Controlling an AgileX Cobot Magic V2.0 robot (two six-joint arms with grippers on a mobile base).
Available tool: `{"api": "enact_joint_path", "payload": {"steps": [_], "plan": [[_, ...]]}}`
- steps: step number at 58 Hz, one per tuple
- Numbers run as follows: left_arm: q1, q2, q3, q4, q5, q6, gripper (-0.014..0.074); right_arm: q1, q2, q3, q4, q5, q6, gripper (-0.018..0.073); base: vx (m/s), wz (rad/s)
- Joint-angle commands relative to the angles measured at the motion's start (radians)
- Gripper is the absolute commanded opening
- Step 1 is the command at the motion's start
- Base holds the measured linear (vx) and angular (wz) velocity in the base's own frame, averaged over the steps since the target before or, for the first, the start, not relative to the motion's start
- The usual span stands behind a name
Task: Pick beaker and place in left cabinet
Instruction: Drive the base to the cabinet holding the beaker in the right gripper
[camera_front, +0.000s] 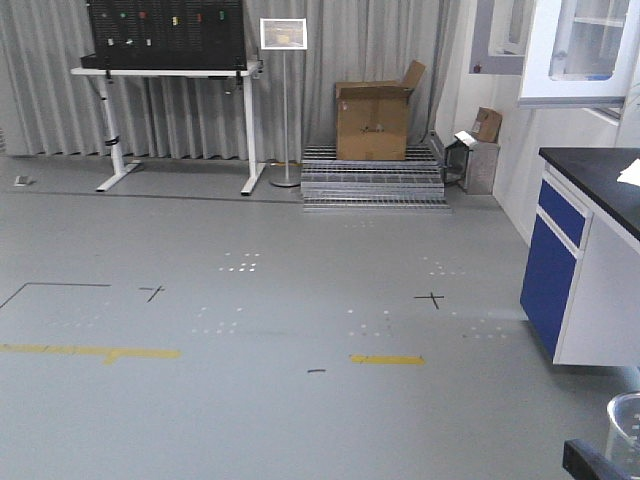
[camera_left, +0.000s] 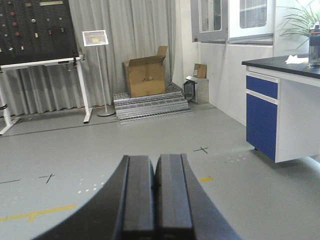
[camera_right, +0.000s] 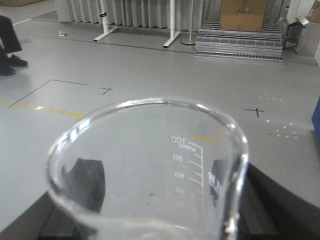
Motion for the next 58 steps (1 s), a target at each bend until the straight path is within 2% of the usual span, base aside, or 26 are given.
{"api": "enact_joint_path", "payload": {"steps": [1,58], "plan": [[-0.004,-0.018,0.016,-0.008,-0.084,-0.003,0.0001,-0.002,-0.005,-0.031,-0.005,-0.072,-0.001,-0.0005,0.73,-0.18],[-0.004,-0.018,0.016,-0.008,-0.083,-0.003,0.0001,-0.002,-0.002,-0.031,-0.005,-0.074,-0.001,-0.0005,0.74,-0.06]]}}
